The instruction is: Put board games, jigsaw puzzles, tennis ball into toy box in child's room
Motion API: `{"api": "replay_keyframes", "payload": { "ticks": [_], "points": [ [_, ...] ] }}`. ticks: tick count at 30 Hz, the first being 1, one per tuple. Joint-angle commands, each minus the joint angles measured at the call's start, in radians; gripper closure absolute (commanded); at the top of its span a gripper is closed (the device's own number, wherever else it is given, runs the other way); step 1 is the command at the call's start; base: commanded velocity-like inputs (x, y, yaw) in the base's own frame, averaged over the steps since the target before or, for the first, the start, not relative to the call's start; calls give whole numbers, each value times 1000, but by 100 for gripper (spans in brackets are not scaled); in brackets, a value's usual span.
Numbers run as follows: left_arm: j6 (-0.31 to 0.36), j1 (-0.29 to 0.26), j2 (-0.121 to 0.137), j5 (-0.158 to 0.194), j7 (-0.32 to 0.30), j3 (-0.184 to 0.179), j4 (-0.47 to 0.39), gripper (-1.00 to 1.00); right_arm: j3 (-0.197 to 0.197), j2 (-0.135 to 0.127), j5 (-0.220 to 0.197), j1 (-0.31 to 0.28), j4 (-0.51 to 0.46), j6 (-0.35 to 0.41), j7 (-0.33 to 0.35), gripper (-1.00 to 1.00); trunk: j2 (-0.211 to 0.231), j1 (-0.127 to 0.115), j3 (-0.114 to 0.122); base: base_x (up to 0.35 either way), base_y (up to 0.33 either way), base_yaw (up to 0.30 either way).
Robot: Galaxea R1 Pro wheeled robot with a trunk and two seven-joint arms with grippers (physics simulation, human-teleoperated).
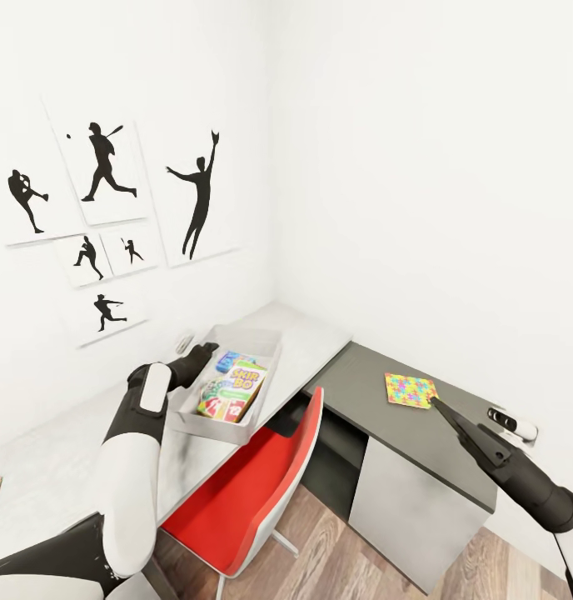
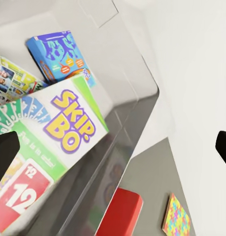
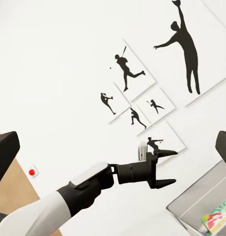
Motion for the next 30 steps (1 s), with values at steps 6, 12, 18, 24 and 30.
{"api": "replay_keyframes", "payload": {
  "ticks": [6,12,18,24,30],
  "points": [
    [160,0,33,48,-20,31,-103,-100,-9,0,-4,1,0,9,1,-100,-2,1,-2,0,0,0],
    [438,83,272,326,-216,40,-242,-100,-13,0,-2,1,-1,9,1,-100,-2,1,-2,0,0,0],
    [438,348,657,585,-686,-209,-251,-100,-14,0,-3,2,-1,9,1,-100,-2,1,-2,0,0,0],
    [434,621,853,639,-1173,-264,-235,-100,-13,1,-3,2,-1,9,1,-100,-2,1,-2,0,0,0],
    [392,703,895,627,-1312,-269,-219,-100,-13,1,-2,2,-1,9,1,-100,-2,1,-2,0,0,0]
  ]
}}
